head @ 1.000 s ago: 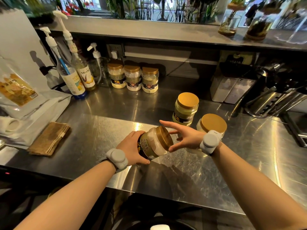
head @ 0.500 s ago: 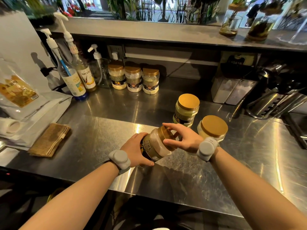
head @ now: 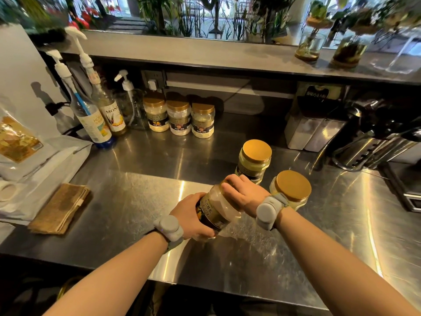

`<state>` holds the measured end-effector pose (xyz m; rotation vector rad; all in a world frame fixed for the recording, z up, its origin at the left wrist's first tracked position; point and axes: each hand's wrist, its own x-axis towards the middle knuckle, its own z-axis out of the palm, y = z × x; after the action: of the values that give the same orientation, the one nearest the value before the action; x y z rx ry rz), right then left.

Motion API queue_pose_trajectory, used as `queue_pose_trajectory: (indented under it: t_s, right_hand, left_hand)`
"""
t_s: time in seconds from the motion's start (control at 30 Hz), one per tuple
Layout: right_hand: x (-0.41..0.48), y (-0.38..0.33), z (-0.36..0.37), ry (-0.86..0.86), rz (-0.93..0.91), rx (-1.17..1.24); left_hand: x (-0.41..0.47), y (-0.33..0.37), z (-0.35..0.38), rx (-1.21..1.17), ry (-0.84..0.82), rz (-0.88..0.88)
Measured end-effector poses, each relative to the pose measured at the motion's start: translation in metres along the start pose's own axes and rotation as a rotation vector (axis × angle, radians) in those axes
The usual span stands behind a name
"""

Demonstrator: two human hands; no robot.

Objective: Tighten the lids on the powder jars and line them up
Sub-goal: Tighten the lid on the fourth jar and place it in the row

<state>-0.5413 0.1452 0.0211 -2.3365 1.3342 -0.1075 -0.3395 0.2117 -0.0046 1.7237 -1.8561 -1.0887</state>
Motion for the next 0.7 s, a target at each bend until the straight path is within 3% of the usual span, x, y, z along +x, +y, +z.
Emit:
queue_pose_trajectory:
  t_s: [0.13, 0.23, 0.43, 0.6, 0.7]
  right_hand:
    - [0.012, -0.004, 0.003, 0.001, -0.205, -0.275]
    - [0.028, -0.006, 0.004, -0.058, -0.196, -0.309]
    - [0.054, -0.035, -0.018, -0.036, 0.018, -0.025]
    - [0.074, -0.036, -0.026, 0.145, 0.349, 0.351]
    - [0.083, -0.036, -0.019, 0.150, 0.426, 0.410]
  left_hand:
    - [0.003, -0.001, -0.013, -0.036, 0.003, 0.011]
    - [0.008, -0.007, -0.025, -0.040, -0.003, 0.017]
    - [0.029, -0.026, -0.059, -0.043, 0.046, 0.022]
    - [0.053, -0.040, -0.084, -0.046, 0.119, -0.029]
    - [0.068, -0.051, -0.096, -0.103, 0.155, -0.069]
